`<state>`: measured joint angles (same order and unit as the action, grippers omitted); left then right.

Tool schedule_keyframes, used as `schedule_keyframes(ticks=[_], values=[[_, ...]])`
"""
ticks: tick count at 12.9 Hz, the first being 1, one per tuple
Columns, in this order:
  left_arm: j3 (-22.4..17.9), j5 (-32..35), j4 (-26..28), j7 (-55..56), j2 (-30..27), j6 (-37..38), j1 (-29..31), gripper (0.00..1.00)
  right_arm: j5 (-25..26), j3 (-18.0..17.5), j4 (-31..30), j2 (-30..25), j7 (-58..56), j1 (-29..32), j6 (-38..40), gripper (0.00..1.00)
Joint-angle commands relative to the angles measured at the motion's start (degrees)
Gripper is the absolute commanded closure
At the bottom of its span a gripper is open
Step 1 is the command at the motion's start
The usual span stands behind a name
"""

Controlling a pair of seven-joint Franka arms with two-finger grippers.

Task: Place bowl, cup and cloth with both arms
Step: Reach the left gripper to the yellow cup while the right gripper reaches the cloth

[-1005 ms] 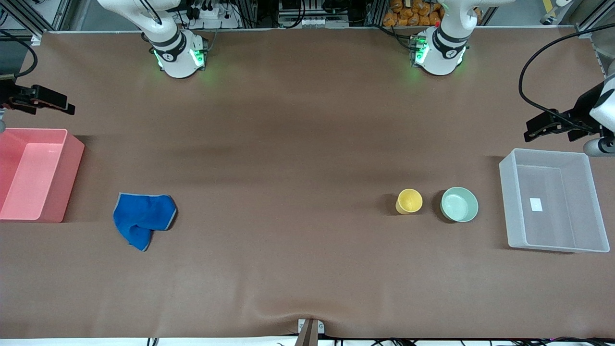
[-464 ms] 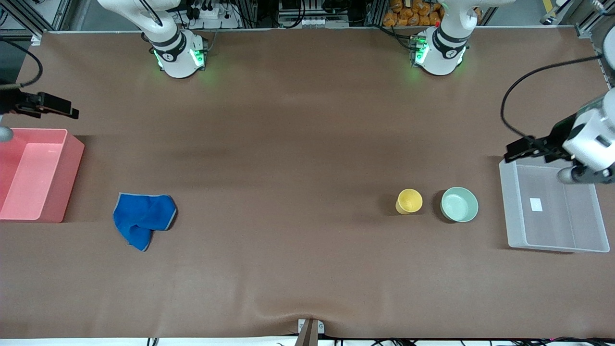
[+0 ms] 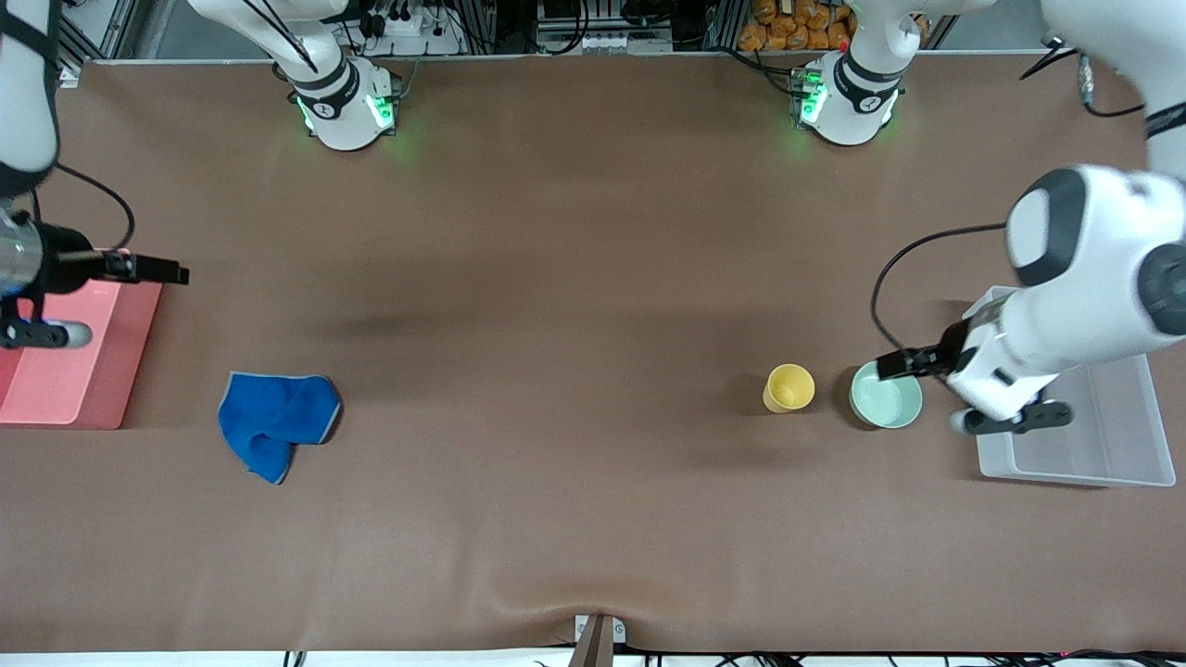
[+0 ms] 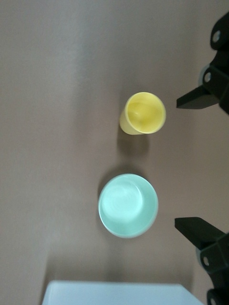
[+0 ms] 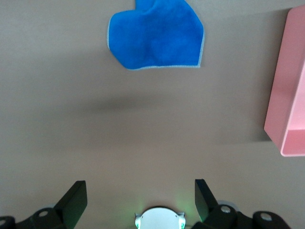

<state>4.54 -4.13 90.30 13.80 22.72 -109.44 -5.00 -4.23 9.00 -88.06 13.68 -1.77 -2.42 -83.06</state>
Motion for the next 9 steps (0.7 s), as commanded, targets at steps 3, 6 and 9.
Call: schedule_keyframes(ticks=[3,6,9], values=[[-0.15,2.72,8.40,8.95,2.66,-11.50,-3.43,0.00,0.54,-0.56,1.23,12.13,0.89,1.63,-12.62,0.00],[-0.06,2.81,9.19,10.28,4.26,-12.55,-4.40,0.00,0.01,-0.65,1.67,18.12,6.14,3.12,-21.07,0.00],[-0.15,2.81,14.18,10.54,4.43,-19.39,-4.32,0.00,0.01,-0.65,1.84,21.64,17.72,2.43,-25.21,0.00]])
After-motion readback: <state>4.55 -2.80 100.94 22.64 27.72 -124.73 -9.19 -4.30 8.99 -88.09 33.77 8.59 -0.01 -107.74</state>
